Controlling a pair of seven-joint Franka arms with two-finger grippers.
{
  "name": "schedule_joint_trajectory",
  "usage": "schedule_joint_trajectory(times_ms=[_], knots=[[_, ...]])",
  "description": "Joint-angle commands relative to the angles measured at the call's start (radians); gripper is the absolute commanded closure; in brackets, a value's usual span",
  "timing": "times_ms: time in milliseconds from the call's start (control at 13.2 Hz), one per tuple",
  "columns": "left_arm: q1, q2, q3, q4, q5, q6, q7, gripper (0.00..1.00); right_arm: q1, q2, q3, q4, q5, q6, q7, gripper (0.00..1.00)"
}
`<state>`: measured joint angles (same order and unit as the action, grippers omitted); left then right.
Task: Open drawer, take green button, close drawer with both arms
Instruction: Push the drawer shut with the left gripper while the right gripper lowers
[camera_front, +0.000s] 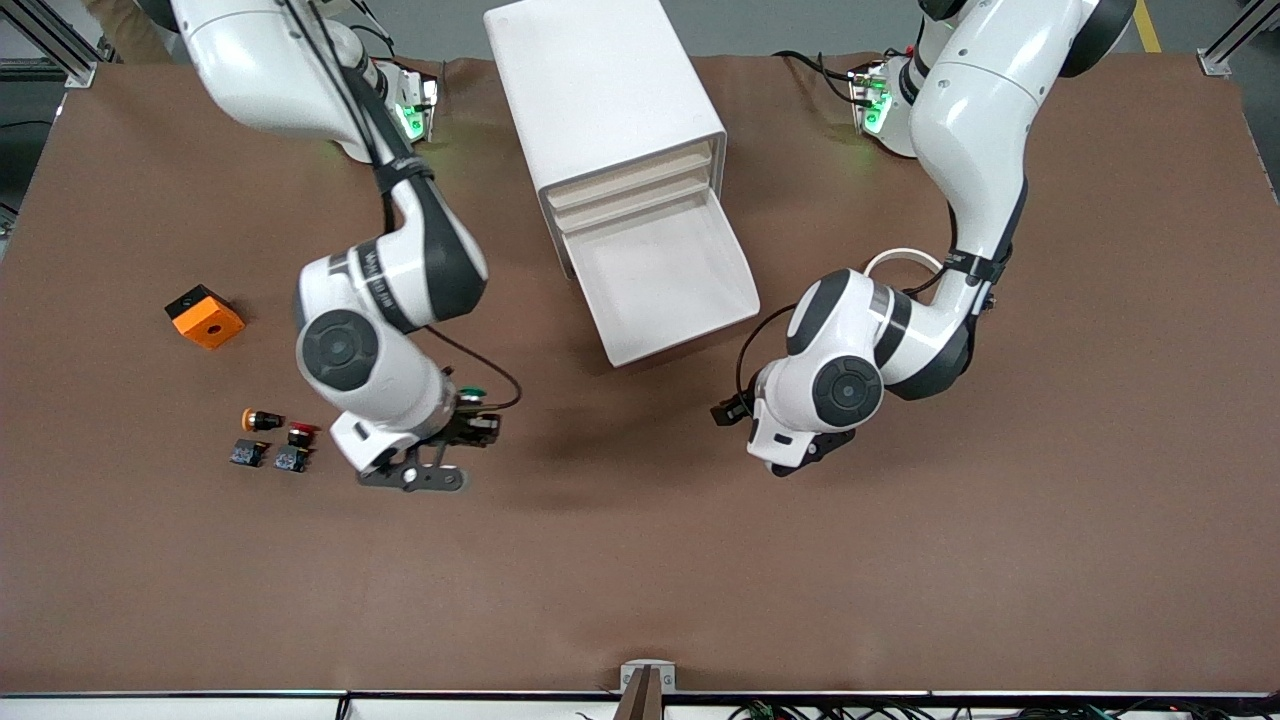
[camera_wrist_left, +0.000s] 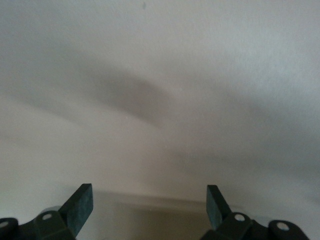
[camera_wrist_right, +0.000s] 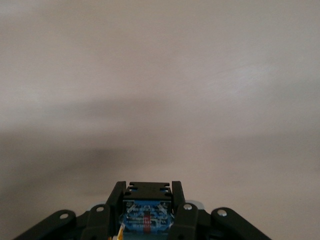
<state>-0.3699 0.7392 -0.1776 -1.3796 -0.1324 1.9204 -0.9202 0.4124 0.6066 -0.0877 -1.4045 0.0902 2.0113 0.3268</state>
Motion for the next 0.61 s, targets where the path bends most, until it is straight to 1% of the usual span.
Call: schedule_joint_trajectory(times_ms=[0,152,304,456,532], knots=[[-0.043,-0.021,0.004,-0.061,0.065,0.045,-0.002,0.0,-0.076,-0.054,0.019,-0.127,-0.009,0.097,-0.154,1.0],[-0.07,-0.024,0.003,-0.096,0.066,0.074,-0.003,0.0,-0.122,-0.082,0.017,-0.27,-0.012,0.255,-0.248,1.0],[-0.095,-0.026,-0.002,-0.104,0.068,0.083,-0.003,0.0,-0.168,-0.09,0.017,-0.394,-0.012,0.413,-0.336,1.0],[-0.13,-0.026,-0.003,-0.125,0.066,0.083,-0.005,0.0,-0.223,-0.081,0.017,-0.465,-0.012,0.53,-0.412,1.0],[-0.144,-0.026,-0.003,-0.137,0.066,0.083,-0.011,0.0,-0.245,-0.077,0.017,-0.471,-0.012,0.546,-0.416,1.0]])
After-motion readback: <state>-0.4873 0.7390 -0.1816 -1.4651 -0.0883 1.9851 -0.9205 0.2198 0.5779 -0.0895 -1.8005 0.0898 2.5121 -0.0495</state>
